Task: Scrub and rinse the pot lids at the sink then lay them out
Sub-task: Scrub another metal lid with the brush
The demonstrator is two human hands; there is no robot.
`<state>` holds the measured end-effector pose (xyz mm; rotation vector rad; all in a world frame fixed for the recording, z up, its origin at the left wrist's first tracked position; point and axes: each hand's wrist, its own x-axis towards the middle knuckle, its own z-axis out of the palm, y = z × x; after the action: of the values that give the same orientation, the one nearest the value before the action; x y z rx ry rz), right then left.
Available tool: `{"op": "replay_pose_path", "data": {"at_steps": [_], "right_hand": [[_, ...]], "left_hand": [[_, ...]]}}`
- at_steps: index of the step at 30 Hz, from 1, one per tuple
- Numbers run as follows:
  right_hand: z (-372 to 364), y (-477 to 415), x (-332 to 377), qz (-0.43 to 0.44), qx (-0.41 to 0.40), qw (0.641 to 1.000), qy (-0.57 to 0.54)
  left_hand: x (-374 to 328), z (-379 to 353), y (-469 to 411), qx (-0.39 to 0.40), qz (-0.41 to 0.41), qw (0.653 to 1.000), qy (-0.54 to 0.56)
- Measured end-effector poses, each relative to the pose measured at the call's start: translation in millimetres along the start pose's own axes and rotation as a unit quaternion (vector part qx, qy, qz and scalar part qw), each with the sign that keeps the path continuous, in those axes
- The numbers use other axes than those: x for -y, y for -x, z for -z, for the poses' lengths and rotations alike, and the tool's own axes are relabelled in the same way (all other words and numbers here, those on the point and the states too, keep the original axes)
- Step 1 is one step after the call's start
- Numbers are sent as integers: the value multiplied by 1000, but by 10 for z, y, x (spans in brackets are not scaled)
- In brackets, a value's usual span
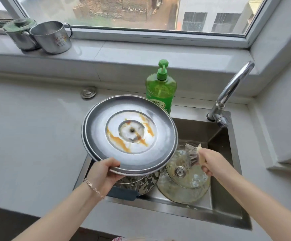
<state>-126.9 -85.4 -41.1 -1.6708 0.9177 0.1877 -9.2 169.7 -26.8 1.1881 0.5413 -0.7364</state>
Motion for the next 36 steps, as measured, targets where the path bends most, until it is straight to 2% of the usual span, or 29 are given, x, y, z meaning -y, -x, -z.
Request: {"op": "replay_pose_path", "data": {"at_steps": [2,4,6,9,11,13,15,17,19,22,23,26,27,31,32,35,36], "right_hand": [[13,112,24,114,-9,992,61],[24,175,71,177,-16,977,119],[13,191,72,196,-19,955,223],[-173,314,9,188,26,923,335],[-344,463,-17,226,64,919,315],[-292,451,-26,216,56,946,237],[-37,298,-49,137,-19,975,171],[123,228,-135,86,-82,981,155],[30,297,-183,92,-59,980,164],[-136,440,-213,113,30,987,109],[-60,394,-214,104,18,990,98],[252,251,-287,56,-103,984,136],[253,270,-331,44,-111,983,138],[-70,496,-329,90,13,992,82],[-36,483,-300,92,7,993,79],[231,338,-304,53,-117,988,81],[235,349,-330,44,-126,987,84]], "left_hand": [[72,-66,108,23,7,998,-62],[139,-153,167,49,21,992,-111],[215,-254,197,67,29,987,-146],[331,-445,235,97,37,979,-173],[395,-549,248,118,27,972,-202],[448,-597,251,137,23,965,-224],[482,-611,270,155,35,962,-224],[512,-650,295,164,36,957,-238],[555,-712,299,163,26,954,-249],[599,-782,290,155,19,956,-248],[593,-788,293,152,16,956,-249],[550,-778,280,150,2,960,-236],[538,-781,272,151,-1,960,-236],[528,-805,242,144,1,960,-241],[521,-795,240,146,-3,960,-241],[484,-769,267,162,-17,955,-249],[483,-773,282,164,-21,952,-256]]}}
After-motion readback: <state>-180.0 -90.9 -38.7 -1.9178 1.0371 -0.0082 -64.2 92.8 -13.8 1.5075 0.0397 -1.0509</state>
